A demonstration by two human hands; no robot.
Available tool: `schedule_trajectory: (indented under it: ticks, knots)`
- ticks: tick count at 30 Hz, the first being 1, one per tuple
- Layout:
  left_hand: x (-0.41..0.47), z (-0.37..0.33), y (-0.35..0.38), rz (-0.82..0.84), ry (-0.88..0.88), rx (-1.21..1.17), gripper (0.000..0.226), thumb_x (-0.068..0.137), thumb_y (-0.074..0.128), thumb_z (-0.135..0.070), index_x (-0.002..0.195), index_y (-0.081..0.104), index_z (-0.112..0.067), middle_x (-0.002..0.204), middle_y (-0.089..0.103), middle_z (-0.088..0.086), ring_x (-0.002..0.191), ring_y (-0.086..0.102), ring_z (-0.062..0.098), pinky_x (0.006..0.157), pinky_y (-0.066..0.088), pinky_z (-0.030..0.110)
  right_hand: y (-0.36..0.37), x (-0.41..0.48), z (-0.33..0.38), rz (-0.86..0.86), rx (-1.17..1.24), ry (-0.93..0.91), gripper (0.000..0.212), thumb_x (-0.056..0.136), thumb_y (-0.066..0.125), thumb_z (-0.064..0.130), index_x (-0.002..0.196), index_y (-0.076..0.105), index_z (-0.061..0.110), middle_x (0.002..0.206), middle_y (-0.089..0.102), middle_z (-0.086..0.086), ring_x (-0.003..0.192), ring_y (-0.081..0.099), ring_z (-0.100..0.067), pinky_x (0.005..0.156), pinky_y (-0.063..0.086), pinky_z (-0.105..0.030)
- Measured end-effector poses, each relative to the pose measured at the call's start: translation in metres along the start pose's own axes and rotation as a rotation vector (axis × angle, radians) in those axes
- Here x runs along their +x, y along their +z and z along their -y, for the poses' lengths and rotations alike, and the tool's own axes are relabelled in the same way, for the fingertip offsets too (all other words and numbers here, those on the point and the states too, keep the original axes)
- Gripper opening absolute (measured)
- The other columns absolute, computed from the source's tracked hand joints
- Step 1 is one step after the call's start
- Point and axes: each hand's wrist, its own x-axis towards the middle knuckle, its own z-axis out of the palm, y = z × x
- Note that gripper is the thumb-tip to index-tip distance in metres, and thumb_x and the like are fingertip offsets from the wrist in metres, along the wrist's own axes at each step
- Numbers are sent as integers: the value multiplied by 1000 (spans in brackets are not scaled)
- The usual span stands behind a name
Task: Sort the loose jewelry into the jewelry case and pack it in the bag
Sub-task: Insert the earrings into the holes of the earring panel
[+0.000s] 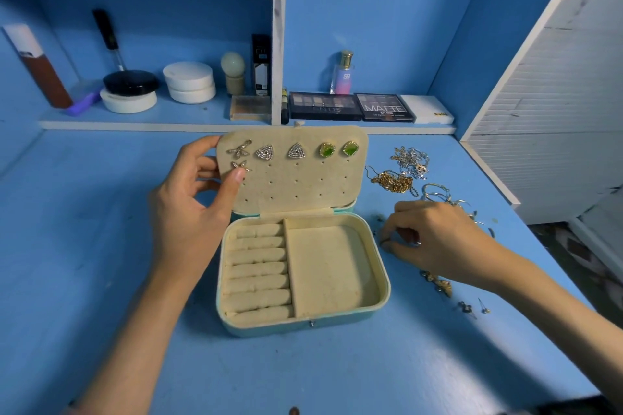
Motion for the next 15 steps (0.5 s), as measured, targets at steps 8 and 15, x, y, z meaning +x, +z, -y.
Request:
schedule_trajectory:
  ticks: [8,15]
  knots:
    - [0,0,0,1,-7,-11,36,83,66,-24,118,56,-20,96,64,-17,84,65,1,77,53,18,3,-5,1,-25,35,38,7,75,57,31,73,64,30,69,52,9,59,50,-15,49,41,-28]
    - [0,-1,0,10,3,-7,37,83,65,-23,118,56,-17,96,64,-17,85,65,2,78,53,18,-5,-5,-2,-90,98,93,6,74,57,27,71,62,27,65,51,9,59,50,-16,52,48,-38]
